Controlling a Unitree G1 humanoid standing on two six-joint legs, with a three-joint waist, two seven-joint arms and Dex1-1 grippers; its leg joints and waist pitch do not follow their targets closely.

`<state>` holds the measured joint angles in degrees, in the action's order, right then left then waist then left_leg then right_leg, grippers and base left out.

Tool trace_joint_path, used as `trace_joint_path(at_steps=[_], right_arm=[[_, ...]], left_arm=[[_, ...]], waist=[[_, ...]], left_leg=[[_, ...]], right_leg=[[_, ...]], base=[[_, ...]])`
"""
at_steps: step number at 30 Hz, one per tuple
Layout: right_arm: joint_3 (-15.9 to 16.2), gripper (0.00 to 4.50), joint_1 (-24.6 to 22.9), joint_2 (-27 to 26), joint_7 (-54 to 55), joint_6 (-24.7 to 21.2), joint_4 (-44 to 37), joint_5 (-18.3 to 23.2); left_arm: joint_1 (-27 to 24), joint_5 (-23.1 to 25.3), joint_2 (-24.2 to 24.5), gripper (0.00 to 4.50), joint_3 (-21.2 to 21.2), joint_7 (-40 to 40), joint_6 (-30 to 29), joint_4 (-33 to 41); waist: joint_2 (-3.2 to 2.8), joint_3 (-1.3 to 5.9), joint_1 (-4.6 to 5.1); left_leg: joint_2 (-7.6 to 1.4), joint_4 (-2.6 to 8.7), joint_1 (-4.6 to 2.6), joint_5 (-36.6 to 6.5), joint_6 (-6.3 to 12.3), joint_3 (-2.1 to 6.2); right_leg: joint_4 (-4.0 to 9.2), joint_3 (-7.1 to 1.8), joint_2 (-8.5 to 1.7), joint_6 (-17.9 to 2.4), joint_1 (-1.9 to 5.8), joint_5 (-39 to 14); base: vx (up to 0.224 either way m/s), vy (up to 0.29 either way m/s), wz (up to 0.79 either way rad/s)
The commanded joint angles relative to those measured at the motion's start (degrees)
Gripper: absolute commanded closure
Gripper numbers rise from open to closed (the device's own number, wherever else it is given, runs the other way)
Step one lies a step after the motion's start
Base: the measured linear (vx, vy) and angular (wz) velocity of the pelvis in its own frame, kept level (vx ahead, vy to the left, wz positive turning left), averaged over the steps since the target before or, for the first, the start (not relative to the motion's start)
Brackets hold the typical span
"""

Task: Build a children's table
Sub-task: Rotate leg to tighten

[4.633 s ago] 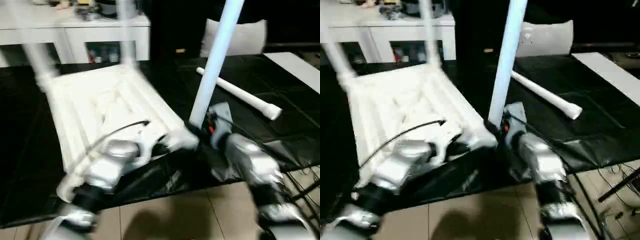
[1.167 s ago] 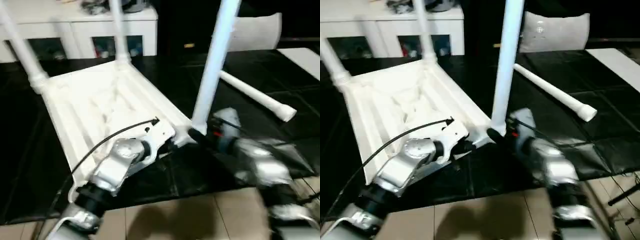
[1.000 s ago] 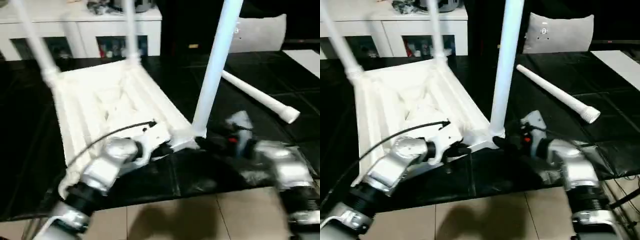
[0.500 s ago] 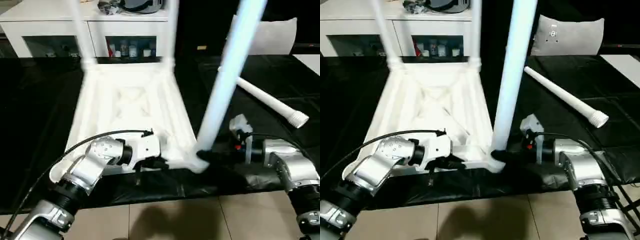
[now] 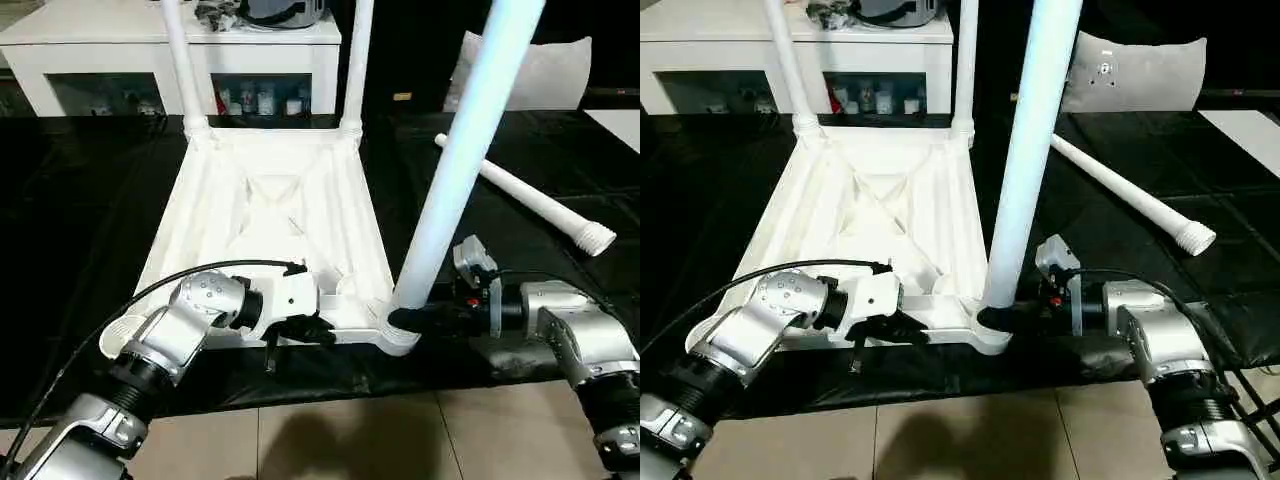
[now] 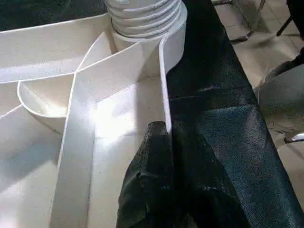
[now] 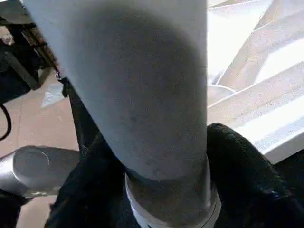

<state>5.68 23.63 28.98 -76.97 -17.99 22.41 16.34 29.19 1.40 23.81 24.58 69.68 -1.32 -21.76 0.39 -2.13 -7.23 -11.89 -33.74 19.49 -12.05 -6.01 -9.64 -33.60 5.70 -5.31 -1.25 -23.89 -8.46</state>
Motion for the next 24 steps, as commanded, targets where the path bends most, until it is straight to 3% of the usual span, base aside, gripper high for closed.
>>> trace_joint_path(at_steps=[1,4,5,7,8,9,10,12,15,16,18,20,21,23,24], right_arm=[[0.05,2.19,-1.47,-1.54,0.42,-2.11,-1.69,2.32],[-0.99,2.24,-1.58,-3.37,2.44,-2.44,-1.92,3.28],[-1.15,2.26,-1.59,-4.15,3.85,-2.45,-1.94,3.10],[-1.72,2.28,0.03,-8.46,14.58,-2.49,1.38,-0.31],[-2.20,2.28,0.92,-10.48,19.65,-2.63,3.06,-1.67],[-2.67,2.33,1.74,-12.19,24.13,-2.83,4.58,-2.82],[-2.74,2.34,1.82,-12.39,24.68,-2.91,4.70,-2.95],[-4.64,2.35,4.51,-16.44,36.81,-4.00,9.26,-5.51],[-7.09,2.35,7.90,-19.74,48.64,-4.45,14.64,-6.94],[-7.63,2.35,8.84,-20.52,51.06,-3.84,16.16,-7.02],[-7.70,2.35,9.20,-20.99,51.67,-2.69,16.79,-7.27],[-7.74,2.35,9.48,-21.65,51.81,-0.87,17.34,-7.76],[-7.77,1.88,9.42,-22.13,51.00,-0.35,17.15,-7.83],[-7.89,1.76,9.33,-22.27,50.73,-0.42,16.94,-7.74],[-7.91,1.67,9.07,-22.06,50.45,-0.14,16.63,-7.81]], left_arm=[[-0.91,-0.45,-1.06,4.50,1.55,1.62,-1.42,0.86],[-1.25,-1.23,-1.75,4.50,0.58,0.21,-4.74,1.73],[-1.35,-1.29,-2.10,4.50,0.17,-0.81,-6.06,2.00],[-1.55,-2.44,-5.45,4.50,-2.63,-6.98,-12.24,2.96],[-1.60,-3.74,-7.41,4.50,-4.19,-9.56,-15.26,3.55],[-1.54,-4.53,-9.26,4.50,-5.61,-12.43,-17.80,3.98],[-1.53,-4.63,-9.48,4.50,-5.78,-12.79,-18.11,4.05],[-0.91,-4.99,-14.04,4.50,-8.74,-20.85,-22.73,4.40],[0.04,-4.56,-18.27,4.50,-11.40,-28.30,-24.64,3.39],[0.43,-4.25,-19.47,4.50,-11.96,-30.39,-24.74,2.75],[0.71,-3.55,-20.27,4.50,-12.20,-31.86,-24.89,2.40],[1.02,-2.49,-20.98,4.50,-12.34,-33.36,-25.18,2.22],[1.53,-1.45,-21.51,4.50,-12.51,-34.99,-25.13,2.00],[1.66,-1.12,-21.54,4.50,-12.43,-35.72,-25.39,2.23],[1.60,-0.66,-21.15,4.50,-12.05,-36.10,-25.42,2.49]], waist=[[0.56,3.41,0.02],[0.58,3.36,0.16],[0.60,3.10,0.48],[0.71,2.83,1.01],[0.70,2.46,1.56],[0.80,2.57,2.04],[0.81,2.61,2.76],[0.92,2.50,3.91],[1.07,2.60,5.36],[0.77,2.74,5.45],[0.74,2.96,5.31],[0.75,3.12,5.12],[1.43,3.21,4.96],[1.11,3.24,4.69],[1.08,3.30,4.50]], left_leg=[[-1.34,3.84,0.54,-7.16,4.41,-0.36],[-1.34,3.96,0.49,-7.91,3.96,-0.35],[-1.25,4.09,0.48,-9.73,3.48,-0.32],[-1.08,4.21,0.51,-11.42,2.66,-0.22],[-0.86,4.23,0.39,-12.92,1.49,-0.19],[-0.49,4.09,0.12,-14.13,0.74,0.04],[-0.30,4.18,0.83,-13.86,0.67,0.36],[-0.22,4.10,0.66,-14.92,0.68,0.39],[0.40,3.61,0.69,-15.33,1.14,0.33],[0.39,3.66,0.86,-14.79,1.67,0.41],[-0.09,3.88,0.47,-14.70,2.88,0.32],[-0.36,4.07,0.58,-13.53,3.50,0.17],[-0.41,4.07,0.74,-11.84,3.98,0.03],[-0.58,4.10,0.65,-10.53,4.41,-0.07],[-0.65,4.09,0.78,-8.81,4.88,-0.15]], right_leg=[[3.10,-2.66,-2.96,-10.75,3.75,-15.02],[3.24,-2.62,-3.01,-10.49,3.65,-16.31],[3.66,-2.62,-2.98,-9.56,3.51,-19.64],[4.02,-2.63,-3.02,-8.13,3.41,-23.74],[4.48,-2.44,-3.05,-6.97,3.15,-28.40],[5.14,-1.99,-3.15,-5.12,3.15,-33.12],[5.35,-1.68,-3.11,-3.56,3.63,-34.68],[5.75,-1.48,-2.80,-2.81,3.14,-35.02],[6.19,-1.06,-2.53,-2.06,2.87,-36.91],[6.39,-1.05,-2.63,-1.67,3.02,-36.77],[6.32,-1.09,-2.59,-2.98,2.88,-32.36],[5.78,-1.40,-2.56,-4.45,2.98,-28.41],[5.22,-1.69,-2.50,-5.44,3.15,-25.59],[4.85,-1.98,-2.55,-6.61,3.17,-23.05],[4.39,-2.15,-2.57,-8.27,3.40,-19.59]], base=[[0.000,0.000,0.00],[0.000,0.000,0.00],[0.000,0.000,0.00],[0.000,0.000,0.00],[0.000,0.000,0.00],[0.000,0.000,0.00],[-0.050,-0.005,-0.10],[0.000,0.000,0.00],[0.000,0.000,0.00],[0.000,0.000,0.00],[0.000,0.000,0.00],[0.000,0.000,0.00],[0.000,0.000,0.00],[0.000,0.000,0.00],[0.000,0.000,0.00]])
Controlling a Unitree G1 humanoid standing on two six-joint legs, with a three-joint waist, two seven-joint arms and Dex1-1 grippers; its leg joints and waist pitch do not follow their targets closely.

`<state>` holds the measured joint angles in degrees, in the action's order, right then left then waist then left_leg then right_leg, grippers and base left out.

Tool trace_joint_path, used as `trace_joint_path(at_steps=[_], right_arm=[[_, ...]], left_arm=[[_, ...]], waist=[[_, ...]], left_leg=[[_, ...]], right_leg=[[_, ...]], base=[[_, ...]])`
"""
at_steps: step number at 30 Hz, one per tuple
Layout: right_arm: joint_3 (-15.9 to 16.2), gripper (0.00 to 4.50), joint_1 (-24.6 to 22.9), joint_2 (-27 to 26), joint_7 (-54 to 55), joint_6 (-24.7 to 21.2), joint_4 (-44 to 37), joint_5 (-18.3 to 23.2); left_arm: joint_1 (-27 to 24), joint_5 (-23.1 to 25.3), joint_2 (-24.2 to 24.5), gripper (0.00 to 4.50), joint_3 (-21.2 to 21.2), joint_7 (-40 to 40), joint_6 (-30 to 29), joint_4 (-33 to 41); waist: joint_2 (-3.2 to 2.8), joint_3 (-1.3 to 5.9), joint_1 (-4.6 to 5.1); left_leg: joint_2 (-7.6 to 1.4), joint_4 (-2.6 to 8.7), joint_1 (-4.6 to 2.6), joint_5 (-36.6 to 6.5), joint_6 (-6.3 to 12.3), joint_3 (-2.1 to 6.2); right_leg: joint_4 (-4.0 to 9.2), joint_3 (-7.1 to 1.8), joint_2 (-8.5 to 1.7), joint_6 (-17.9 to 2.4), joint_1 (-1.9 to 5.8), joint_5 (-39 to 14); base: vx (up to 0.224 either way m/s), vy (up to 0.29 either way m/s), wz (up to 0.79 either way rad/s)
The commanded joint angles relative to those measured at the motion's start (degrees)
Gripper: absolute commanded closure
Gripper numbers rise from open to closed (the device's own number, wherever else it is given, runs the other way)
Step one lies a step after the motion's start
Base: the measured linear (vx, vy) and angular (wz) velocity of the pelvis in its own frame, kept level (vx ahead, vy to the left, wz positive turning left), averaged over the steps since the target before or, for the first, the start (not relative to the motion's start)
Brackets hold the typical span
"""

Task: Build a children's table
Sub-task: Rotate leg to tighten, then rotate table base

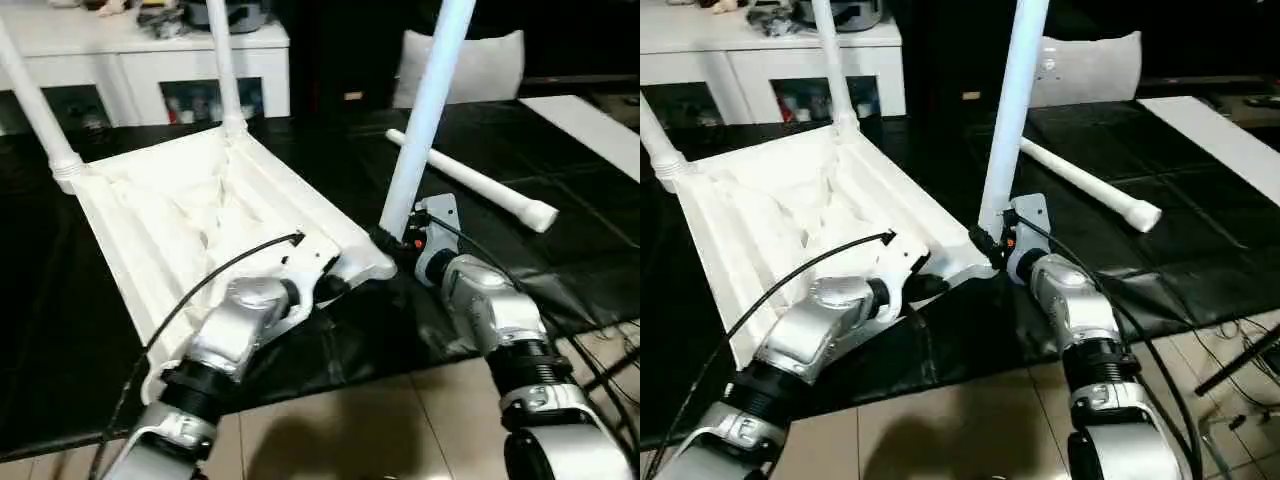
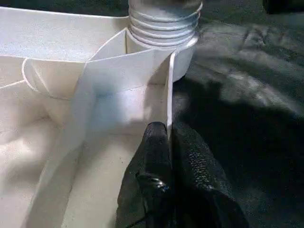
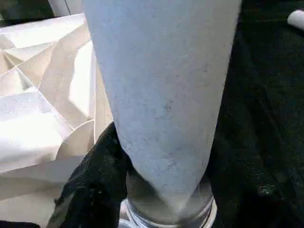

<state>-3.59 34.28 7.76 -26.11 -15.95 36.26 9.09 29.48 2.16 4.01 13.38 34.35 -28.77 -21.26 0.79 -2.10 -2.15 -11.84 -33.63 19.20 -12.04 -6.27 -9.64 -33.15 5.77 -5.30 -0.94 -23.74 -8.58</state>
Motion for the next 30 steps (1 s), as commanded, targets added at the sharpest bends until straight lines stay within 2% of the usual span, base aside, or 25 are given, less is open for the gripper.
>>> trace_joint_path(at_steps=[1,3,4,6,7,10,11,12,13,15,18,20,24,26,28,29,30], right_arm=[[1.29,1.67,-1.62,-0.79,-0.30,-1.98,2.83,-0.58],[1.07,1.41,-1.68,-0.63,0.05,-1.52,3.10,-0.55],[1.00,1.34,-1.82,-0.22,0.64,-0.93,3.27,-0.33],[0.91,1.21,-1.94,-0.02,0.84,-0.47,3.33,-0.29],[0.39,1.11,-2.69,0.68,1.50,0.84,2.84,-0.69],[-0.29,0.91,-4.32,1.62,0.61,0.96,0.52,-0.57],[-0.33,0.73,-5.30,2.02,-0.29,0.08,-1.37,-0.18],[-0.33,0.63,-5.95,2.28,-0.90,-0.51,-2.63,0.08],[-0.21,0.58,-6.81,2.51,-1.27,-1.07,-4.25,0.21],[1.32,0.47,-10.50,3.95,-2.64,-3.80,-11.11,0.22],[1.98,0.18,-13.64,4.93,-2.97,-5.18,-16.17,0.53],[2.55,0.06,-14.99,5.37,-3.37,-5.75,-18.38,0.60],[4.50,0.02,-16.34,6.16,-5.07,-8.93,-21.46,0.56],[5.74,0.02,-16.50,6.49,-5.96,-10.24,-22.65,0.21],[7.44,0.02,-16.26,6.92,-7.54,-13.05,-24.37,0.63],[7.44,0.02,-16.26,6.92,-7.54,-13.05,-24.37,0.63],[8.07,0.00,-16.06,7.15,-7.96,-14.04,-24.77,0.51]], left_arm=[[1.22,-1.19,-1.19,4.50,-0.63,-0.83,1.98,2.10],[1.04,-0.56,-0.73,4.50,0.01,-0.91,2.10,2.22],[0.98,-0.15,-0.44,4.50,0.46,-1.27,2.35,2.14],[0.97,-0.03,-0.36,4.50,0.61,-1.51,2.50,2.06],[1.25,0.48,-0.41,4.50,0.59,-2.23,3.32,1.40],[1.67,1.27,-0.17,4.50,0.97,-2.34,4.95,0.57],[1.86,1.21,-0.21,4.50,0.72,-2.69,4.91,0.27],[1.97,1.13,-0.28,4.50,0.49,-2.98,4.78,0.08],[2.04,0.62,-0.58,4.23,-0.23,-3.44,5.03,-0.19],[1.77,-0.85,-0.50,3.96,-0.86,-1.92,5.12,0.68],[1.33,-0.32,0.36,3.85,0.20,-1.17,6.29,1.73],[1.13,0.22,0.55,3.61,0.11,-2.17,8.08,2.15],[0.62,-0.94,1.68,3.56,-1.19,-0.98,9.42,5.99],[0.61,-1.37,2.93,3.56,-2.53,-1.27,8.31,8.42],[0.83,0.50,7.73,3.56,-4.98,-3.01,5.93,11.66],[0.83,0.50,7.73,3.56,-4.98,-3.01,5.93,11.66],[0.64,1.86,11.17,3.72,-5.34,-2.32,4.56,12.98]], waist=[[0.61,3.32,-0.64],[0.62,3.22,-0.82],[0.46,3.23,-0.95],[0.51,3.15,-1.06],[0.66,3.17,-1.09],[0.69,3.15,-1.37],[0.46,3.17,-1.48],[0.62,3.18,-1.60],[0.36,3.08,-1.76],[0.53,3.17,-1.96],[0.52,3.14,-2.11],[0.53,3.16,-2.04],[0.38,3.03,-2.07],[0.21,2.98,-2.08],[0.22,2.99,-2.01],[0.18,2.95,-1.83],[0.04,2.94,-1.70]], left_leg=[[-0.68,3.92,1.08,-8.39,5.24,-0.18],[-0.71,3.92,0.98,-8.55,5.51,-0.32],[-0.64,3.94,1.03,-8.68,5.41,-0.31],[-0.62,4.00,0.96,-9.20,4.99,-0.34],[-0.63,4.00,1.01,-9.21,4.88,-0.34],[-0.65,4.03,1.08,-9.10,4.85,-0.31],[-0.74,4.10,1.04,-9.07,4.83,-0.23],[-0.68,4.00,1.05,-8.90,4.97,-0.33],[-0.64,4.06,1.10,-8.86,5.03,-0.31],[-0.63,4.05,1.34,-8.04,5.25,-0.21],[-0.75,4.05,1.34,-7.95,5.33,-0.19],[-0.73,4.08,1.38,-8.39,5.30,-0.17],[-0.93,4.18,1.30,-8.96,4.87,-0.10],[-0.94,4.20,1.26,-9.17,4.55,-0.11],[-0.96,4.31,1.37,-9.22,4.24,0.06],[-0.91,4.30,1.40,-9.32,4.21,0.03],[-0.87,4.29,1.23,-9.31,3.92,0.05]], right_leg=[[3.81,-2.26,-2.59,-8.95,3.31,-18.60],[3.83,-2.34,-2.65,-9.73,3.23,-18.31],[3.87,-2.32,-2.69,-9.57,3.39,-18.86],[4.15,-2.30,-2.71,-8.97,3.28,-20.67],[4.19,-2.32,-2.76,-8.73,3.30,-20.96],[4.22,-2.32,-2.65,-7.92,3.31,-20.94],[4.12,-2.34,-2.66,-7.99,3.31,-20.71],[4.13,-2.39,-2.59,-7.95,3.34,-20.11],[4.21,-2.39,-2.55,-7.86,3.39,-19.93],[3.98,-2.42,-2.53,-7.55,3.67,-18.37],[4.08,-2.35,-2.57,-7.98,3.52,-18.07],[4.06,-2.34,-2.60,-7.75,3.54,-18.71],[4.07,-2.40,-2.69,-7.77,3.39,-19.18],[4.03,-2.44,-2.66,-8.05,3.39,-18.97],[3.70,-2.42,-2.59,-7.92,3.57,-18.16],[3.70,-2.41,-2.49,-7.75,3.52,-18.12],[3.73,-2.39,-2.47,-7.51,3.46,-18.45]], base=[[0.000,0.000,0.00],[0.000,0.000,0.00],[0.000,0.000,0.00],[0.000,0.000,0.00],[0.000,0.000,0.00],[0.000,0.000,0.00],[0.000,0.000,0.00],[0.000,0.000,0.00],[0.000,0.000,0.00],[0.000,0.000,0.00],[0.000,0.000,0.00],[0.000,0.000,0.00],[0.000,0.000,0.00],[0.000,0.000,0.00],[0.000,0.000,0.00],[0.000,0.000,0.00],[0.000,0.000,0.00]])
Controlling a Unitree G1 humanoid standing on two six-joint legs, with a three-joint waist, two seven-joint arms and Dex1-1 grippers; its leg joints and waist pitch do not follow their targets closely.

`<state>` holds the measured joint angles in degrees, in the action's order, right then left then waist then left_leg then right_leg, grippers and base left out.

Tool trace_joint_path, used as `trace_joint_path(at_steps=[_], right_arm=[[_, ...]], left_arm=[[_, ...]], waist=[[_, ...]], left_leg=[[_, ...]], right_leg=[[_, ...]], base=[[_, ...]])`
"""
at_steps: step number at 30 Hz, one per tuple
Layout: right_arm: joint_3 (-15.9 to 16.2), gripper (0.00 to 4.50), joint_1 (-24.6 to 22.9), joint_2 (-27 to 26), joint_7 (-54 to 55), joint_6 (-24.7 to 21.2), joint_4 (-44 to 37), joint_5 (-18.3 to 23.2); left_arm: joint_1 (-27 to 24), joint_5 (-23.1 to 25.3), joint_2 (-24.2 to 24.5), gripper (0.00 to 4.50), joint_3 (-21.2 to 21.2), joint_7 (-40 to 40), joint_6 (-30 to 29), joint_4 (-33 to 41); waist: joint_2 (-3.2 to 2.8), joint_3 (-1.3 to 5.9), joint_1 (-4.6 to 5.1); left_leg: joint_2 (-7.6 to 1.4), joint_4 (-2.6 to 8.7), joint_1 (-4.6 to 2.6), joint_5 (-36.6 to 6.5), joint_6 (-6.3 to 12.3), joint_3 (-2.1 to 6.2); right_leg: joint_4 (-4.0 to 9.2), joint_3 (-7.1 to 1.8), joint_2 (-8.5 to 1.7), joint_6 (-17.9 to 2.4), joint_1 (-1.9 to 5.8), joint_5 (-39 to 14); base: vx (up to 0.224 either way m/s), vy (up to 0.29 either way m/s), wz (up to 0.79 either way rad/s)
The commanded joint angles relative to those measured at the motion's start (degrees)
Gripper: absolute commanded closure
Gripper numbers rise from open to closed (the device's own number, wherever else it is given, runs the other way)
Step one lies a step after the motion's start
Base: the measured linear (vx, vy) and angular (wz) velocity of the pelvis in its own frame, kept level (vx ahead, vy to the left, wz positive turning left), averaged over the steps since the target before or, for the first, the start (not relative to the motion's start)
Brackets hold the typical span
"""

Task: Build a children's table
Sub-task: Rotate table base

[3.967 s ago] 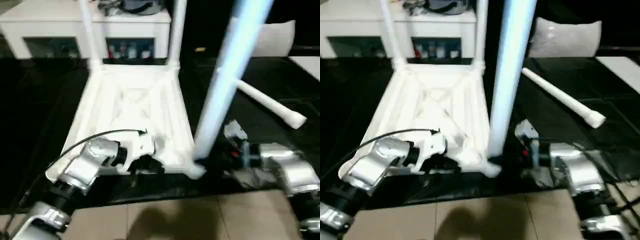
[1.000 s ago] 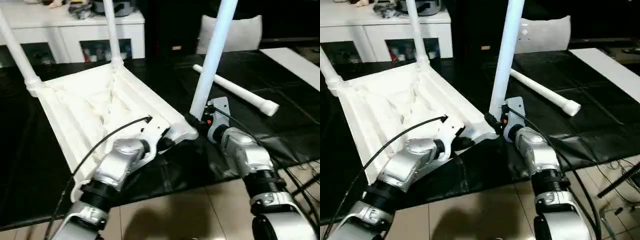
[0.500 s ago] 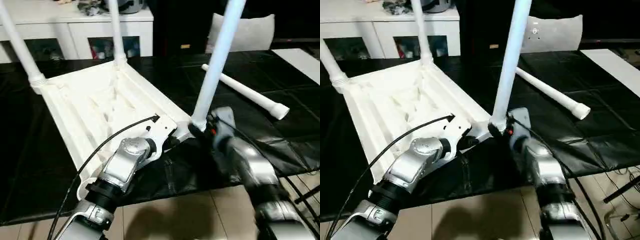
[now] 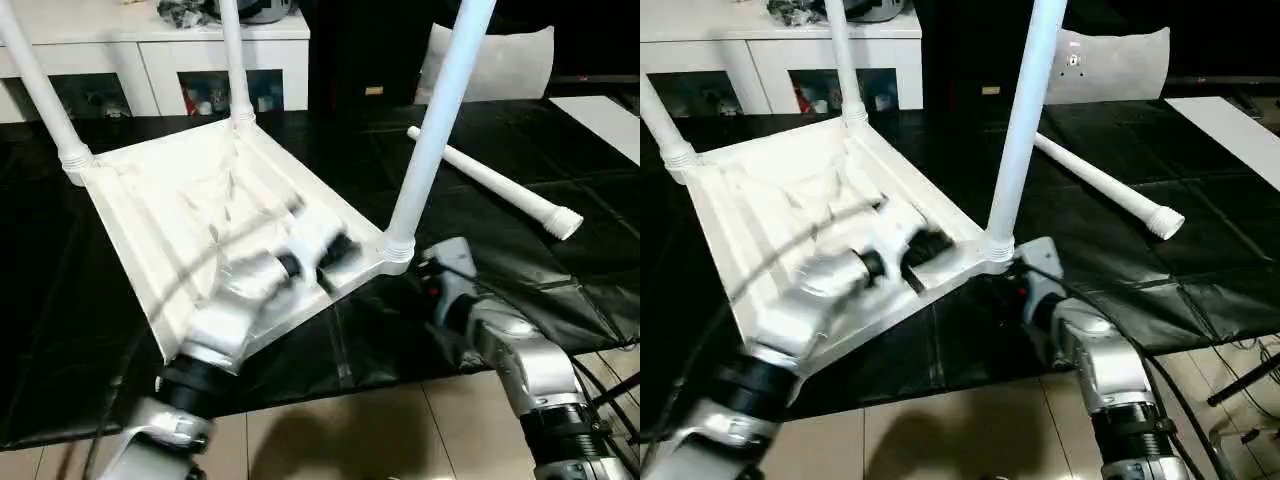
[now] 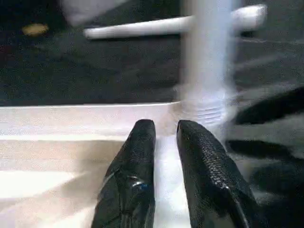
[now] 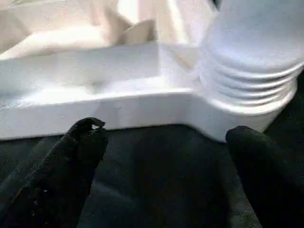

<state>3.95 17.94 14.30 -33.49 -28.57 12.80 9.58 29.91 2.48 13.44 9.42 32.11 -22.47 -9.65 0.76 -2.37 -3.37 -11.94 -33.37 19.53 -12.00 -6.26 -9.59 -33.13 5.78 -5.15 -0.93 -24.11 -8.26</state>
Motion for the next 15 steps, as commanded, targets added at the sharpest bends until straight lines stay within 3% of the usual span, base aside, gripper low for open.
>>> trace_joint_path(at_steps=[1,5,12,15], right_arm=[[0.78,0.00,0.50,0.69,-0.54,-2.01,-1.18,-0.21],[1.81,0.00,1.57,0.74,-0.85,-3.34,-0.18,-0.57],[2.90,0.00,2.58,0.65,-0.92,-4.17,0.74,-0.85],[3.00,0.00,2.86,0.59,-0.95,-4.28,1.14,-0.88]], left_arm=[[0.02,2.37,3.91,3.90,-1.58,0.52,-2.35,2.08],[-0.48,6.47,12.84,4.11,-4.09,0.58,-5.85,2.50],[-3.92,11.72,24.71,4.41,-2.66,2.40,-11.24,2.82],[-5.03,11.79,25.68,4.41,-0.80,4.36,-12.29,3.62]], waist=[[0.74,3.22,-0.36],[0.08,3.11,-0.50],[0.32,3.05,-0.70],[0.16,3.07,-1.07]], left_leg=[[-0.73,3.99,0.89,-9.22,3.95,-0.10],[-0.85,4.16,0.61,-8.58,2.93,0.05],[-0.85,4.20,0.42,-7.46,2.06,-0.05],[-0.96,4.21,0.10,-7.81,1.51,-0.12]], right_leg=[[3.76,-2.40,-2.53,-7.25,3.76,-19.07],[3.28,-2.53,-2.46,-7.81,3.50,-17.80],[2.56,-2.81,-2.69,-9.49,3.48,-14.89],[2.59,-2.92,-2.74,-9.92,3.27,-14.63]], base=[[0.000,0.000,0.00],[0.000,0.000,0.00],[0.000,0.000,0.00],[0.000,0.000,0.00]])
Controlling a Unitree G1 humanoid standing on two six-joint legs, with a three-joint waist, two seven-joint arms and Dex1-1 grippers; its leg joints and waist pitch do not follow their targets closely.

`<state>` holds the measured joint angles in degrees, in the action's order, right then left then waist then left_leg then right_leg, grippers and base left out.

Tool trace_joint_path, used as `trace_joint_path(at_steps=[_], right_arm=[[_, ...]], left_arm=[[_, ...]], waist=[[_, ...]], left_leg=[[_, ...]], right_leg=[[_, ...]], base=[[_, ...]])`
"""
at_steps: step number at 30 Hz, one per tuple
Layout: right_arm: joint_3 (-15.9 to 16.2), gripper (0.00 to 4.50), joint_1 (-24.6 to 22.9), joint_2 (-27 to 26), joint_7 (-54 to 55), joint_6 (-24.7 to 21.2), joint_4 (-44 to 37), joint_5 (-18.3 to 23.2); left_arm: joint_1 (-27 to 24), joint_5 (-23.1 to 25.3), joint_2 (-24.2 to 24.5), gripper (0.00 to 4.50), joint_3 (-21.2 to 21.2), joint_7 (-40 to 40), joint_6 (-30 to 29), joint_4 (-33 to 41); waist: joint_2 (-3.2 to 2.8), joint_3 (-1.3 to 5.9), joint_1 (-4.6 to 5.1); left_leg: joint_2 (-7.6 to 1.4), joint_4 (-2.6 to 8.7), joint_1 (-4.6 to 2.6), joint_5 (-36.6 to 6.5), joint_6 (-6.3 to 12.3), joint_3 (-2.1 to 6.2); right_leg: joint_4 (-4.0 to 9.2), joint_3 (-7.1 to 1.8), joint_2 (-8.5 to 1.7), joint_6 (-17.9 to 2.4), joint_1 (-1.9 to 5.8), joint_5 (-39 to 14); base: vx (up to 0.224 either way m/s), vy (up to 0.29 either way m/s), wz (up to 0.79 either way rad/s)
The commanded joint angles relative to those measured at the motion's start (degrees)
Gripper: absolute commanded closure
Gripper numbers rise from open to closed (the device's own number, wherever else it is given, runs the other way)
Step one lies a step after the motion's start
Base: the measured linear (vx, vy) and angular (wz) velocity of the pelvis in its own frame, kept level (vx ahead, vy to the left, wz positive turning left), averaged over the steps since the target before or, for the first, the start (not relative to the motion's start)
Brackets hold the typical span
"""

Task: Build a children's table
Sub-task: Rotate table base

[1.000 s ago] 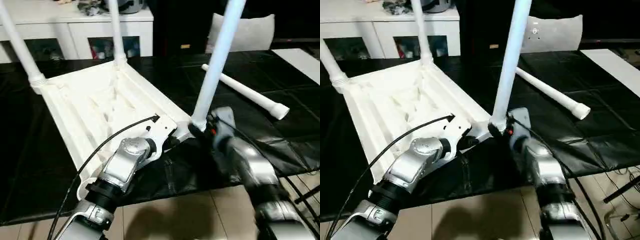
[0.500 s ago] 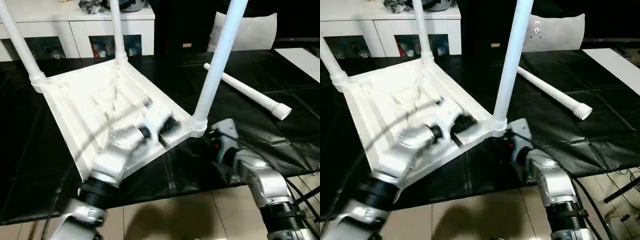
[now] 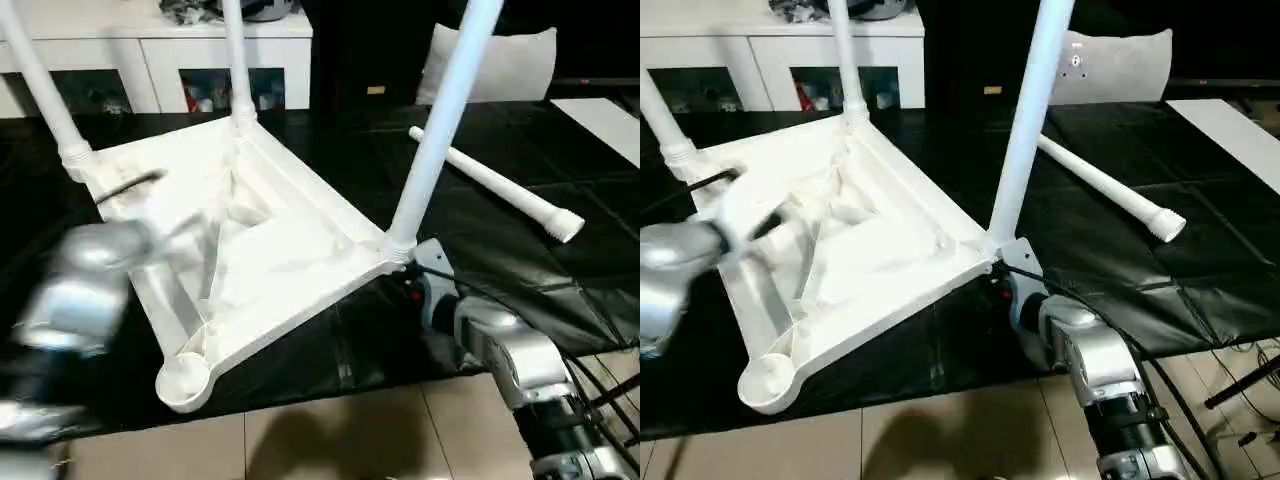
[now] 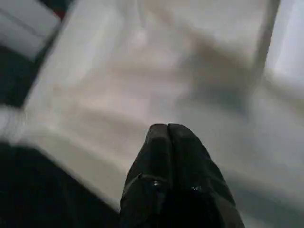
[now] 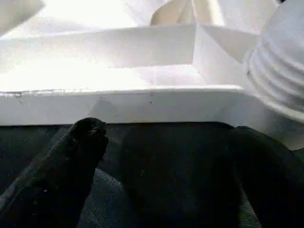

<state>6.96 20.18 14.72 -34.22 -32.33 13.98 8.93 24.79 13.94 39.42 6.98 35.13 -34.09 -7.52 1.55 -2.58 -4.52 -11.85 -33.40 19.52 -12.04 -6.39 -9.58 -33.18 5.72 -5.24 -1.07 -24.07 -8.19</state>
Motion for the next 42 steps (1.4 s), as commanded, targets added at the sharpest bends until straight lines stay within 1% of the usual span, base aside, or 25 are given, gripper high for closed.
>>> trace_joint_path(at_steps=[1,3,6,11,12,14,17,18,19,20,21,23,25,26,27,28,29,31,33,35,37,39,40,41,42], right_arm=[[0.00,0.00,0.79,0.09,-0.17,-0.44,0.24,-0.28],[0.04,0.00,1.12,-0.01,-0.14,-0.20,0.79,-0.44],[0.46,0.00,1.61,-0.01,-0.25,0.24,1.52,-0.56],[0.68,0.00,2.30,-0.12,-0.28,1.00,2.77,-0.69],[0.70,0.00,3.08,-0.42,-0.27,1.66,4.14,-0.84],[0.76,0.00,5.01,-1.04,-0.12,3.23,7.55,-1.36],[0.59,0.00,6.71,-1.59,-0.04,4.30,10.20,-1.44],[0.28,0.00,8.64,-2.16,-0.05,5.66,13.33,-1.43],[0.28,0.00,8.64,-2.16,-0.05,5.66,13.33,-1.43],[-0.10,0.00,10.35,-2.49,0.51,6.86,16.19,-1.70],[-0.34,0.00,11.67,-2.72,1.13,7.74,18.27,-2.06],[-0.76,0.00,12.88,-3.05,1.55,8.35,19.91,-2.08],[-1.58,0.00,15.43,-3.91,1.96,9.85,23.20,-1.81],[-1.68,0.00,15.82,-4.08,1.96,10.14,23.76,-1.77],[-1.73,0.00,16.25,-4.25,1.92,10.59,24.56,-1.88],[-1.65,0.00,16.57,-4.37,1.87,10.97,25.18,-2.06],[-1.58,0.00,16.90,-4.52,1.74,11.46,25.88,-2.23],[-1.51,0.00,17.36,-4.69,1.54,12.28,26.99,-2.44],[-1.60,0.00,17.65,-4.61,1.58,13.22,28.11,-2.63],[-1.87,0.00,17.73,-4.48,2.09,13.90,28.81,-2.83],[-3.14,0.00,17.95,-3.99,3.66,14.81,29.65,-3.04],[-4.09,0.00,18.01,-3.61,4.77,15.30,29.78,-3.10],[-4.65,0.00,18.05,-3.39,5.39,15.64,29.88,-3.10],[-4.65,0.00,18.05,-3.39,5.39,15.64,29.88,-3.10],[-5.85,0.00,17.34,-2.30,7.69,16.21,28.40,-3.51]], left_arm=[[-0.14,0.65,-0.27,4.41,2.22,1.74,-1.32,1.60],[-0.70,2.17,0.46,4.41,4.19,2.82,-2.70,1.53],[-1.92,4.35,3.25,4.41,7.74,5.13,-6.30,2.38],[-3.02,3.06,4.21,4.41,8.96,8.53,-6.89,4.38],[-3.48,0.97,3.73,4.41,9.71,11.42,-6.50,5.68],[-4.46,-1.16,4.14,4.41,13.26,17.71,-2.37,7.28],[-4.88,-3.12,4.08,4.41,15.38,21.59,2.39,7.43],[-5.09,-6.07,2.00,4.41,15.96,24.30,6.55,6.86],[-5.09,-6.07,2.00,4.41,15.96,24.30,6.55,6.86],[-4.78,-6.56,0.59,4.41,16.86,25.23,7.60,6.25],[-4.47,-6.88,-0.27,4.41,17.60,26.27,8.25,5.80],[-4.20,-8.35,-1.88,4.41,17.62,27.24,7.97,6.01],[-3.28,-12.55,-6.31,4.41,17.12,29.19,7.40,6.28],[-3.09,-13.26,-7.07,4.41,17.11,29.59,7.47,6.19],[-2.83,-13.75,-7.88,4.41,17.10,29.87,7.85,5.68],[-2.40,-14.09,-8.89,4.41,17.13,29.93,8.20,4.91],[-2.02,-14.52,-9.83,4.41,17.15,30.21,8.52,4.16],[-1.14,-15.48,-12.40,4.41,17.02,30.21,9.37,2.63],[-0.16,-15.42,-15.43,4.41,16.98,28.79,10.42,0.61],[0.96,-13.90,-18.16,4.41,16.84,25.38,12.51,-2.35],[3.65,-9.96,-22.47,4.41,16.51,16.67,17.18,-9.71],[5.21,-8.16,-24.64,4.41,16.10,11.79,18.08,-13.57],[5.92,-7.52,-25.55,4.41,15.71,9.58,18.55,-15.36],[5.92,-7.52,-25.55,4.41,15.71,9.58,18.55,-15.36],[7.14,-6.76,-27.15,4.41,14.79,5.65,20.24,-17.88]], waist=[[-0.66,3.30,-0.10],[-0.71,3.26,-0.54],[-0.71,3.24,-0.60],[-0.54,3.13,-0.48],[-0.41,3.10,-0.48],[-0.30,3.11,-0.51],[-0.51,2.95,-0.45],[-0.54,3.00,-0.49],[-0.57,3.10,-0.50],[-0.57,3.10,-0.50],[-0.82,3.16,-0.39],[-0.64,3.15,-0.33],[-0.45,3.31,-0.21],[-0.45,3.31,-0.21],[-0.13,3.52,-0.29],[0.00,3.48,-0.17],[-0.05,3.54,-0.12],[0.14,3.61,0.31],[0.25,3.54,0.72],[0.28,3.44,0.79],[0.65,3.41,0.91],[0.89,3.50,0.70],[0.84,3.45,0.67],[0.93,3.44,0.70],[1.05,3.44,0.73]], left_leg=[[-1.06,4.23,0.01,-7.86,1.54,-0.15],[-1.06,4.31,0.00,-8.71,1.08,-0.16],[-1.00,4.39,0.06,-9.36,0.75,-0.05],[-0.89,4.39,0.17,-10.19,0.62,-0.02],[-0.92,4.42,0.13,-10.26,0.64,-0.02],[-0.91,4.47,0.16,-10.51,0.64,0.05],[-0.89,4.49,-0.12,-12.25,0.43,-0.07],[-0.83,4.47,-0.05,-12.39,0.41,0.00],[-0.87,4.44,-0.13,-12.81,-0.12,-0.08],[-0.87,4.44,-0.13,-12.81,-0.12,-0.08],[-0.91,4.50,-0.15,-13.24,-0.55,-0.02],[-0.89,4.45,-0.03,-12.81,-0.68,-0.04],[-0.71,4.22,0.07,-11.64,-0.38,-0.26],[-0.71,4.22,0.07,-11.64,-0.38,-0.26],[-0.72,4.07,0.34,-9.46,-0.05,-0.24],[-0.64,4.00,0.46,-8.98,0.20,-0.37],[-0.64,3.91,0.43,-8.26,0.40,-0.35],[-0.51,3.77,0.61,-7.53,0.95,-0.47],[-0.58,3.72,0.73,-8.08,1.40,-0.44],[-0.48,3.66,0.51,-8.75,1.71,-0.54],[-0.52,3.63,0.61,-9.17,2.19,-0.48],[-0.52,3.54,0.54,-9.98,2.25,-0.43],[-0.50,3.56,0.59,-10.04,2.29,-0.33],[-0.45,3.54,0.61,-9.97,2.44,-0.39],[-0.46,3.49,0.63,-9.73,2.54,-0.40]], right_leg=[[2.66,-2.88,-2.67,-9.90,3.18,-14.56],[2.66,-2.94,-2.72,-9.90,3.21,-14.55],[2.72,-2.95,-2.83,-9.40,3.35,-15.52],[2.94,-2.99,-2.88,-9.32,3.40,-17.54],[2.99,-2.98,-2.92,-9.24,3.37,-17.87],[3.05,-2.96,-3.07,-9.48,3.27,-18.98],[3.19,-3.04,-2.90,-9.47,3.03,-19.94],[3.19,-3.02,-3.00,-9.43,3.07,-20.15],[3.19,-3.03,-2.91,-9.52,3.11,-19.98],[3.19,-3.03,-2.91,-9.52,3.11,-19.98],[3.07,-3.00,-2.95,-9.92,3.19,-19.44],[2.92,-3.05,-2.94,-10.06,3.31,-18.76],[2.74,-3.15,-2.95,-10.35,3.37,-18.17],[2.74,-3.15,-2.95,-10.35,3.37,-18.17],[2.32,-3.19,-2.93,-10.79,3.67,-16.18],[2.38,-3.23,-2.90,-10.87,3.65,-15.70],[2.25,-3.21,-2.88,-11.13,3.70,-14.80],[2.22,-3.16,-2.77,-11.41,3.78,-13.96],[2.34,-3.10,-2.83,-11.32,3.92,-15.19],[2.81,-3.04,-2.74,-10.82,3.66,-17.06],[3.10,-2.92,-2.59,-9.49,3.69,-19.06],[3.40,-2.81,-2.74,-7.60,3.69,-22.44],[3.46,-2.72,-2.80,-6.92,3.69,-23.62],[3.68,-2.70,-2.76,-6.60,3.62,-24.15],[3.74,-2.69,-2.72,-6.21,3.55,-24.54]], base=[[0.000,0.000,0.00],[0.000,0.000,0.00],[0.000,0.000,0.00],[0.000,0.000,0.00],[0.000,0.000,0.00],[0.000,0.000,0.00],[0.000,0.000,0.00],[0.000,0.000,0.00],[0.000,0.000,0.00],[0.000,0.000,0.00],[0.000,0.000,0.00],[0.000,0.000,0.00],[0.000,0.000,0.00],[0.000,0.000,0.00],[0.000,0.000,0.00],[0.000,0.000,0.00],[0.000,0.000,0.00],[0.000,0.000,0.00],[0.000,0.000,0.00],[0.000,0.000,0.00],[0.000,0.000,0.00],[0.000,0.000,0.00],[0.000,0.000,0.00],[0.000,0.000,0.00],[0.000,0.000,0.00]])
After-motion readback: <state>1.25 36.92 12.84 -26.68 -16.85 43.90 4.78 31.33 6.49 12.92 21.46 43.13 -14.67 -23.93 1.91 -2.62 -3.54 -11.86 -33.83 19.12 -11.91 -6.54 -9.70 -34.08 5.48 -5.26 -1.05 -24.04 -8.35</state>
